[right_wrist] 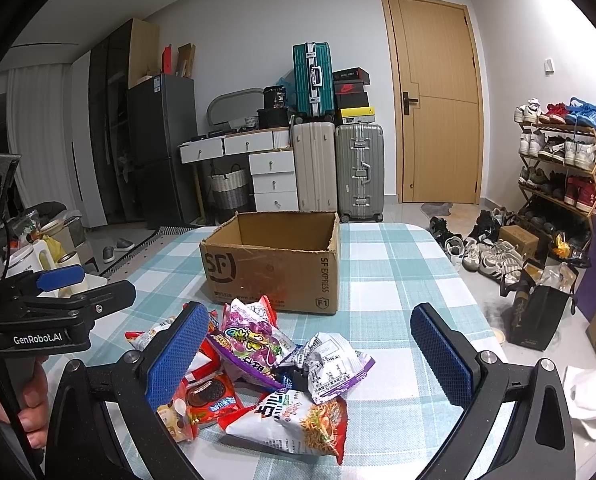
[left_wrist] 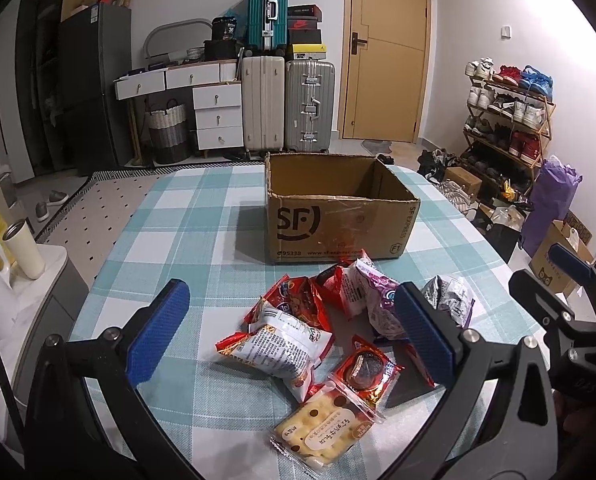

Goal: Organize snacks
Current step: 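Move both tools toward the snack pile in front of the box, then grasp the noodle snack bag with right tool while left tool grasps the cream cake pack, then carry the noodle bag and cream cake pack over the SF box with both tools, then open both tools to drop the noodle bag and cake pack into the box, then move both tools back toward the remaining snack packets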

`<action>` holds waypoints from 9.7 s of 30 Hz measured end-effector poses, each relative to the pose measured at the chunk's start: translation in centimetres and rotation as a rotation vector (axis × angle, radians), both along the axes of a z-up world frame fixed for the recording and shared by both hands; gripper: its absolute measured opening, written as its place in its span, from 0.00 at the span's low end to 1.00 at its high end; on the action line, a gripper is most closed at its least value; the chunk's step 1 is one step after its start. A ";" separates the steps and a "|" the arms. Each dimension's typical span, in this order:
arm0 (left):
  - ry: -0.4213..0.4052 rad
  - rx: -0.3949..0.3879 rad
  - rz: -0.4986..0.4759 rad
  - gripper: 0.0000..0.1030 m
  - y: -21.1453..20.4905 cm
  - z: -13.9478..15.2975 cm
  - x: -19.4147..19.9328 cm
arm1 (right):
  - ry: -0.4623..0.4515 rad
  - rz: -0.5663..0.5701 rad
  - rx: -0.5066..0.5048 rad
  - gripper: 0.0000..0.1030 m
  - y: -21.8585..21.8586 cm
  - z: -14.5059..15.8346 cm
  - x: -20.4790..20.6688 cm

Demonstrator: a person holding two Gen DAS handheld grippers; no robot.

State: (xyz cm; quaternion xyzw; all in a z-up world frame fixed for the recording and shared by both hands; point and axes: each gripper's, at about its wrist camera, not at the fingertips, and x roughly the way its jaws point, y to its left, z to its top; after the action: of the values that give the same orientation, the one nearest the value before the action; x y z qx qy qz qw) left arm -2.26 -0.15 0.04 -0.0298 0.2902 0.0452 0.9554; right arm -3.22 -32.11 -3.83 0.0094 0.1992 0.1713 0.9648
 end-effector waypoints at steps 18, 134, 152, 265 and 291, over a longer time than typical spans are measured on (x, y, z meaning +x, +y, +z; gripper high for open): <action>0.040 -0.026 0.010 0.99 0.9 -1.8 0.3 | 0.121 0.030 0.009 1.00 -0.2 -3.4 0.5; 0.412 0.007 -0.434 0.59 -2.7 -13.0 -0.2 | 0.331 0.158 0.130 0.52 -1.5 -8.8 1.0; 0.338 -0.036 -0.422 0.59 -2.0 -9.2 -2.4 | 0.282 0.176 0.128 0.52 -1.4 -7.2 0.3; 0.085 -0.027 -0.176 0.94 0.7 8.9 13.7 | 0.028 0.186 0.045 0.76 1.5 9.9 10.7; 0.088 -0.129 -0.080 0.99 1.8 3.3 1.3 | 0.129 0.086 0.071 0.84 -4.6 2.6 -1.4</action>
State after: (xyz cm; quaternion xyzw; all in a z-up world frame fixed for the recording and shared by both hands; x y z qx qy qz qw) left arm -0.92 1.64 3.30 -0.0773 0.3352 -0.0106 0.9389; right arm -4.65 -36.76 -1.18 0.0463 0.2551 0.2183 0.9408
